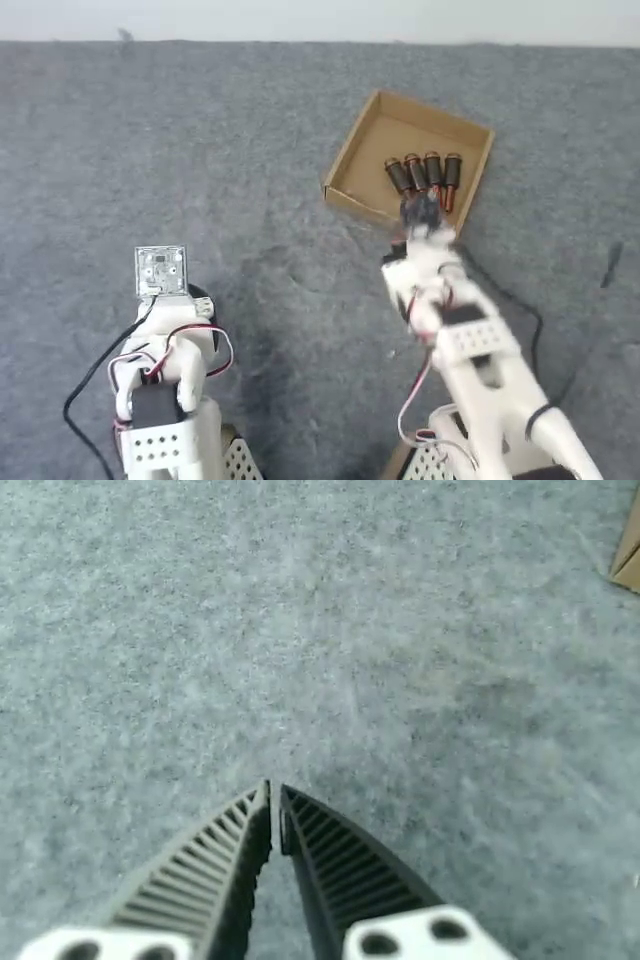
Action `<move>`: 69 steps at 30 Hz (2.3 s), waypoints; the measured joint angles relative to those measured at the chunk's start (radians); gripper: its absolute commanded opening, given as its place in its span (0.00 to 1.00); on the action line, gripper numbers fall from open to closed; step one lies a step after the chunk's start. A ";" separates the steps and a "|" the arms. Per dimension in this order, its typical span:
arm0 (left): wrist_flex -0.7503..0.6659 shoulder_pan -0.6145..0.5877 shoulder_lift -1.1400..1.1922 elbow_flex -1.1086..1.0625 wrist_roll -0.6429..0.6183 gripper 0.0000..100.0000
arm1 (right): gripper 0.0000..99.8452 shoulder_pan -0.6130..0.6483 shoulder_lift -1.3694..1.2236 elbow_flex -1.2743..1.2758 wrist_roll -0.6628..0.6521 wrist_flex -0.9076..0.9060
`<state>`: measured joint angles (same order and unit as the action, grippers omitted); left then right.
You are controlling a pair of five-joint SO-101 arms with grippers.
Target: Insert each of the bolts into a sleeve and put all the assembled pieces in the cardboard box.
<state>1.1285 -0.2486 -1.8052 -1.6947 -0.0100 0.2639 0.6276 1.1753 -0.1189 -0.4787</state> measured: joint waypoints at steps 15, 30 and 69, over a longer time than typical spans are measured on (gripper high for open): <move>0.000 0.000 0.000 0.000 0.000 0.01 | 0.01 -0.150 -0.565 -0.844 0.011 -0.631; 0.000 0.000 0.000 0.000 0.002 0.01 | 0.03 -0.163 -1.283 -1.863 0.011 -0.918; 0.000 0.000 0.000 0.000 0.014 0.01 | 0.01 -0.370 -1.186 -2.008 0.014 -1.275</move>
<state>1.1285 -0.2486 -1.8052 -1.6947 0.0038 -0.1059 -0.5585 -0.8332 -0.1051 -1.7538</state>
